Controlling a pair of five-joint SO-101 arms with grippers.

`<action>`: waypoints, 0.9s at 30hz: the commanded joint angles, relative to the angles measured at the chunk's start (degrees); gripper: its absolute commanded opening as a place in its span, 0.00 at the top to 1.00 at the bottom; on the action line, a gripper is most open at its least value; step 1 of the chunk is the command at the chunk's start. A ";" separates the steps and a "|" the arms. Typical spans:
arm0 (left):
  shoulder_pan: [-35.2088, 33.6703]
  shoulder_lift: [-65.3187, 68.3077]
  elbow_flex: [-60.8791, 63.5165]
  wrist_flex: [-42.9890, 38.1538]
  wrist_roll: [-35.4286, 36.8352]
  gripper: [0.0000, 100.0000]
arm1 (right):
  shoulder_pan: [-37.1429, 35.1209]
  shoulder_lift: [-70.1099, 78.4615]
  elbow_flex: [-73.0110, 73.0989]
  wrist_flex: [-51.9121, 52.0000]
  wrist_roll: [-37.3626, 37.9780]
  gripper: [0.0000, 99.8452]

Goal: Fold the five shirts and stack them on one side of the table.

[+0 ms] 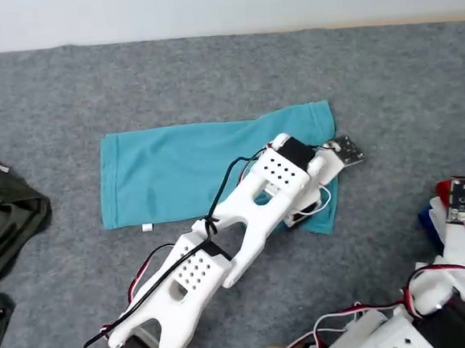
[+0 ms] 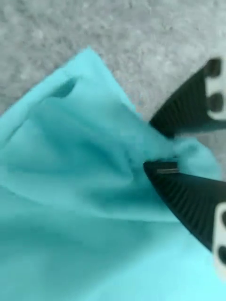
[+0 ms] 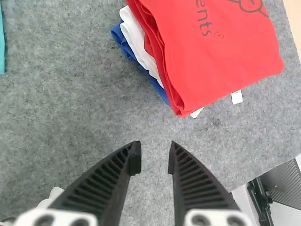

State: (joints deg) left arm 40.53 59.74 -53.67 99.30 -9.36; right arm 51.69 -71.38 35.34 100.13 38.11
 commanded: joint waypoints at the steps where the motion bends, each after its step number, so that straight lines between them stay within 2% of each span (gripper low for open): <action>1: -0.62 -0.70 -4.26 1.23 -0.70 0.99 | 1.01 0.40 -0.18 0.66 0.44 0.90; 9: -0.70 -3.34 -4.62 1.23 -1.93 1.00 | 1.10 0.04 -0.18 0.92 0.44 0.90; 19: -7.47 -7.82 -5.14 0.09 -4.66 1.00 | 1.10 0.04 -0.18 0.92 0.44 0.90; 27: -11.08 -7.82 -5.05 -5.01 -4.84 1.00 | 0.84 0.40 -0.18 0.92 0.44 0.90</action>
State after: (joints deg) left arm 30.68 56.22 -56.92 96.57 -13.58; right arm 51.69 -71.38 35.34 100.13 38.11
